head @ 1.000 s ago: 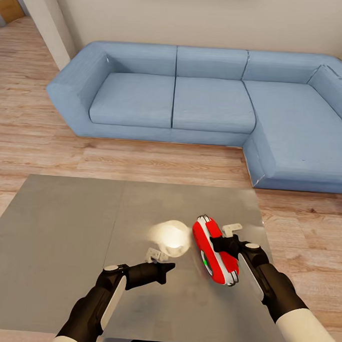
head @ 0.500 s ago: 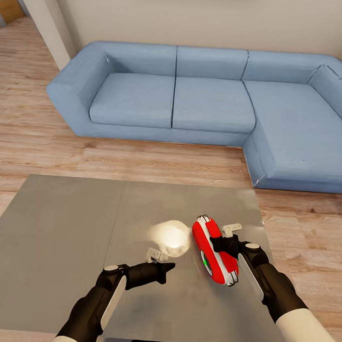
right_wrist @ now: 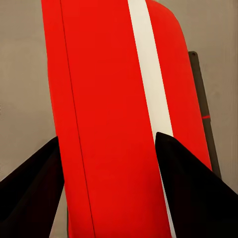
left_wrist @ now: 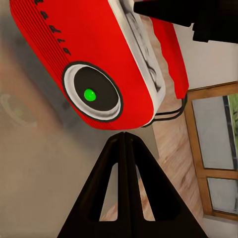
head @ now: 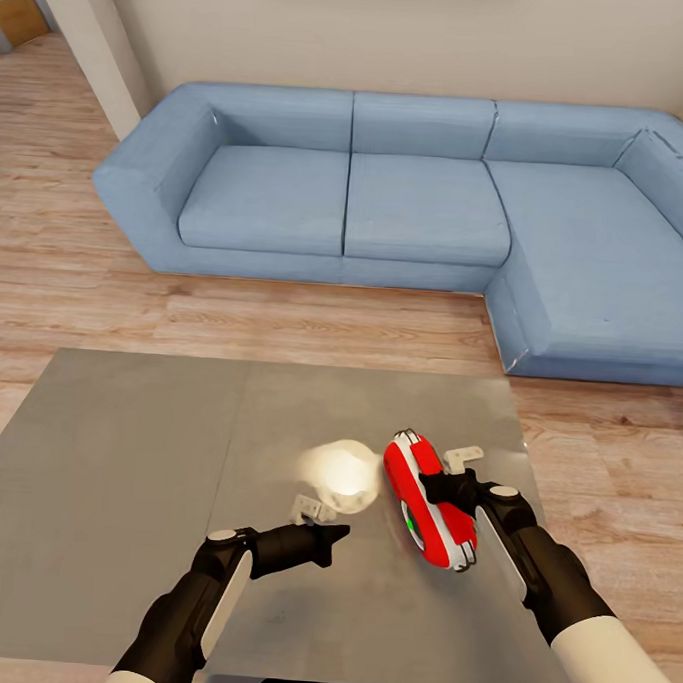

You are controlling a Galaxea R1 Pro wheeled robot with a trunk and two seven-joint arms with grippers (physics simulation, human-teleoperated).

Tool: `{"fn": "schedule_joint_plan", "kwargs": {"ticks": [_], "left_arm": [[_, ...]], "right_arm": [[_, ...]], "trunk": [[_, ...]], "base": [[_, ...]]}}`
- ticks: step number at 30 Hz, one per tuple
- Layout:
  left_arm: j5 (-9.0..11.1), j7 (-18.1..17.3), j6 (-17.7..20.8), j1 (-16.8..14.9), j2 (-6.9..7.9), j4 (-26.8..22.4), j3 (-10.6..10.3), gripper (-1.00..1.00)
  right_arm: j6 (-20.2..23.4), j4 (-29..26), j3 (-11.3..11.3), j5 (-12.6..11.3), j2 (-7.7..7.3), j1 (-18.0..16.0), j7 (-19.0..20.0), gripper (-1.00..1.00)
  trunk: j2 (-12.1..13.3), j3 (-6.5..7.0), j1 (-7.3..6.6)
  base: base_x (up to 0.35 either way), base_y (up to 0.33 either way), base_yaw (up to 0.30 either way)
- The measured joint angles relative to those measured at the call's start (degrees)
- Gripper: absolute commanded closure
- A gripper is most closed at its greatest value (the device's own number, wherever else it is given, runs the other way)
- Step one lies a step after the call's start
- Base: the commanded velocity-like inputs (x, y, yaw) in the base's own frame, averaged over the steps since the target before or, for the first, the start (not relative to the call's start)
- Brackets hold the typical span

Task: Turn on the radio receiver that's on the table in the living room.

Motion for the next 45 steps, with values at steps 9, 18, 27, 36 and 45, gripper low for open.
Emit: {"fn": "schedule_joint_plan", "kwargs": {"ticks": [9, 18, 27, 36, 45], "left_arm": [[0.0, 0.0, 0.0, 0.0, -0.04, 0.0, 0.0, 1.0], [-0.1, 0.0, -0.1, 0.0, 0.11, -0.5, 0.0, 1.0], [-0.1, 0.0, -0.1, 0.0, 0.09, -0.5, 0.0, 1.0], [-0.1, 0.0, 0.0, 0.0, 0.09, -0.5, 0.0, 1.0], [-0.1, 0.0, -0.1, 0.0, 0.09, -0.5, 0.0, 1.0]], "right_arm": [[0.2, -0.1, 0.1, 0.3, 0.0, 0.0, 0.0, 1.0], [0.3, -0.8, 0.2, 0.6, 0.09, 0.0, 0.0, 1.0], [0.6, -3.5, 0.1, 0.6, 0.09, 0.0, 0.2, 1.0], [0.5, -3.6, 0.2, 0.6, 0.09, 0.0, 0.2, 1.0], [-0.1, -3.1, 0.0, 0.6, 0.15, 0.0, 0.2, 1.0]], "trunk": [[0.0, 0.0, 0.0], [0.0, 0.0, 0.0], [0.0, 0.0, 0.0], [0.0, 0.0, 0.0], [0.0, 0.0, 0.0]], "base": [[0.0, 0.0, 0.0], [0.0, 0.0, 0.0], [0.0, 0.0, 0.0], [0.0, 0.0, 0.0], [0.0, 0.0, 0.0]]}}
